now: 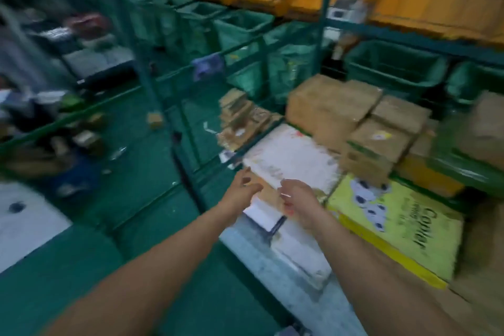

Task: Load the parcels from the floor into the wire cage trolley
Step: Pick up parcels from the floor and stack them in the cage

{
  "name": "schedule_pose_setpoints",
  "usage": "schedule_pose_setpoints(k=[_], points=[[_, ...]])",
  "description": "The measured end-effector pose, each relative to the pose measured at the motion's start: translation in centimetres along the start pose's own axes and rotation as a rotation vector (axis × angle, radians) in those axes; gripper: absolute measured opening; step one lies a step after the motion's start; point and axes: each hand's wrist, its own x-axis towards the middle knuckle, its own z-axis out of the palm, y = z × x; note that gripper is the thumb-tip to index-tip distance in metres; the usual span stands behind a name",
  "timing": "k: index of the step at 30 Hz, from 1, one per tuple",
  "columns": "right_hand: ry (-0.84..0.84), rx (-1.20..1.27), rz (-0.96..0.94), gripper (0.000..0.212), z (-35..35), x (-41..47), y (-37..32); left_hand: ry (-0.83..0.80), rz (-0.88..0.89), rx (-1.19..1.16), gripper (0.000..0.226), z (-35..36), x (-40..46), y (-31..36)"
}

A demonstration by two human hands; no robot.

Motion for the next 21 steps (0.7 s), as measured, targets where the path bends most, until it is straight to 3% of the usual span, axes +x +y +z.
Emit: schedule_pose_setpoints(k=[6,10,21], points=[[-0.334,-0.168,-0.007,0.014,18.4,-6.4,6.2,0.322,-0.04,-0.162,0.069,-16.4,-11.8,-8.0],[-0.512,-0.339,-0.009,0.013,29.0,-11.8,10.5,0.58,-0.046,-0.324,0.05,-25.0,-20.5,-13.6],[-0.879,-0.596,0.15,0.012,45.6,-21.2,24.2,1.107,-0.09,-0.786,0.035,-34.1,-36.2,-27.3]])
